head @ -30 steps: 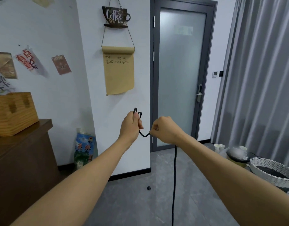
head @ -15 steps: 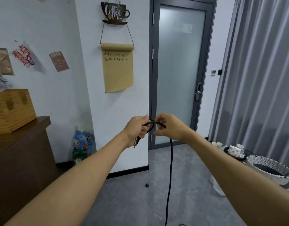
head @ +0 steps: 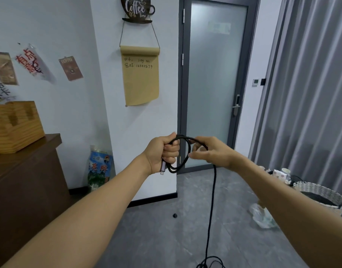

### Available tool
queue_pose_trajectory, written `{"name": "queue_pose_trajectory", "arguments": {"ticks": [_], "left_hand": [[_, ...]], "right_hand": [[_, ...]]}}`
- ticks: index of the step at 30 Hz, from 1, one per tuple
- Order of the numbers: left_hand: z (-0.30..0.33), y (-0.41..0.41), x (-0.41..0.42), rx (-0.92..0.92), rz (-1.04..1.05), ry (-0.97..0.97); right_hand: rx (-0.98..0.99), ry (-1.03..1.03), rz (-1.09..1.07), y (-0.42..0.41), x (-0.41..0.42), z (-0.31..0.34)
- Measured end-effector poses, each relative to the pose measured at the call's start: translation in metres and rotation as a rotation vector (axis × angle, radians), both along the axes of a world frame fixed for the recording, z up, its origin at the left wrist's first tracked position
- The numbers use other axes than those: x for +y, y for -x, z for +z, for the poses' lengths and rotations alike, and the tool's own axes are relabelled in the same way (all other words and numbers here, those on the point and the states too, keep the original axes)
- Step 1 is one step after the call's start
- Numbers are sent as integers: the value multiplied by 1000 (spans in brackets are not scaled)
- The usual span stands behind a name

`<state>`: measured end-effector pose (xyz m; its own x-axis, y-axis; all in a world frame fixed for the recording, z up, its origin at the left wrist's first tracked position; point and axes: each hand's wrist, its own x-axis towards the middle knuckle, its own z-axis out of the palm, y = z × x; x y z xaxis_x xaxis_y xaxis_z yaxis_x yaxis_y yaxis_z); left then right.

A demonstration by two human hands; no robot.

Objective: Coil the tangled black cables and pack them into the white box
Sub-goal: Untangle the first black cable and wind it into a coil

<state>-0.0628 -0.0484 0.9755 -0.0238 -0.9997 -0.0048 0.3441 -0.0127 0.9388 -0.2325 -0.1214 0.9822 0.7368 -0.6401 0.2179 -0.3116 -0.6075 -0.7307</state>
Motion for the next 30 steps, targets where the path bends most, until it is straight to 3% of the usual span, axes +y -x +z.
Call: {"name": "queue_pose_trajectory", "arguments": {"ticks": [4, 8, 11, 15, 17, 20, 24, 30], "left_hand": [[-1, 6, -4, 101, -22, 5], [0, 9, -9, 98, -48, 10], [4, 5, -8, -80, -67, 43], [6, 3, -2, -447, 20, 108], [4, 2, -1, -513, 72, 123], [-2, 0, 1, -460, 147, 117], [-7, -6, 1, -263, 251, 121], [-9, -48, 6, -115, 484, 88]], "right_hand": [[34, 164, -73, -9, -1, -9], [0, 185, -80, -1, -5, 0], [15, 169, -47, 5, -8, 11], [27, 87, 21, 11, -8, 19], [40, 57, 46, 10, -7, 20], [20, -12, 65, 3, -7, 17], [-193, -230, 76, -6, -14, 0], [-245, -309, -86, 16, -30, -56]]}}
